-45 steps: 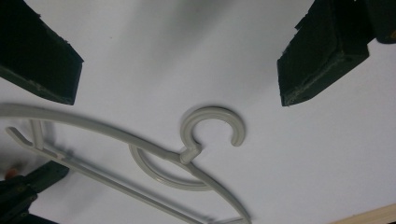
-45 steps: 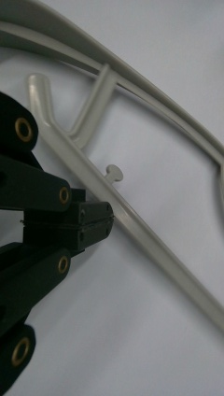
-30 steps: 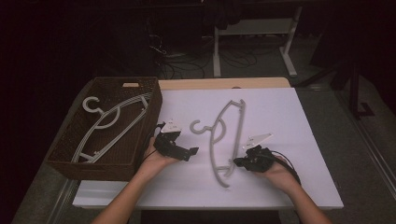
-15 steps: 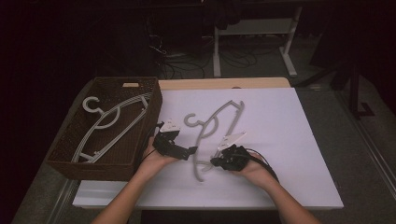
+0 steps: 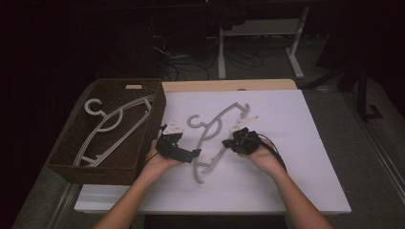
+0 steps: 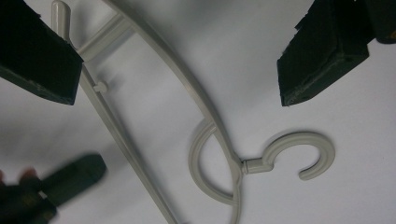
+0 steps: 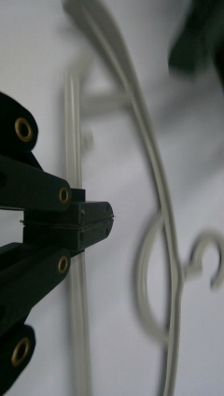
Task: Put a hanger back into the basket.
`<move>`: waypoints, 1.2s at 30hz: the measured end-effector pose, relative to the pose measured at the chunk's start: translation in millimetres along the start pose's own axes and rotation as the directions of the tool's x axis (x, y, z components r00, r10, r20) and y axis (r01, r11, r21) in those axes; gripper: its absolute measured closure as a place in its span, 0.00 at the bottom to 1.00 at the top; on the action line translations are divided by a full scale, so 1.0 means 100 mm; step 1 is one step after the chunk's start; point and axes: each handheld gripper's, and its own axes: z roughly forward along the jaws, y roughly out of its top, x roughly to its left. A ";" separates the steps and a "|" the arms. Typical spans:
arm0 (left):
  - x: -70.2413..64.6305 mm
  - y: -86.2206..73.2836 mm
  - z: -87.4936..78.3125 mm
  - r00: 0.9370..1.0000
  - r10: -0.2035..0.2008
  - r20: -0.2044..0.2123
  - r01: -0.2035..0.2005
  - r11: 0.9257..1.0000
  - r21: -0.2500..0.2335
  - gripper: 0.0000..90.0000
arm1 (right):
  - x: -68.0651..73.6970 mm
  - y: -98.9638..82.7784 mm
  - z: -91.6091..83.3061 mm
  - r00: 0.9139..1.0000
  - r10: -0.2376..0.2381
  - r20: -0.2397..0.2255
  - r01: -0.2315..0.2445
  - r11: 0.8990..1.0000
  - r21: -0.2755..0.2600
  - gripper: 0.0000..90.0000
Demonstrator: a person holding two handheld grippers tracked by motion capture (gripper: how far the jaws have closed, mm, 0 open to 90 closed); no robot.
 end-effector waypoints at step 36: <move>0.16 0.14 0.57 0.998 -0.060 -0.012 0.061 0.994 0.086 0.26 | -0.35 -0.10 0.28 0.993 0.060 0.106 -0.063 0.998 0.028 0.99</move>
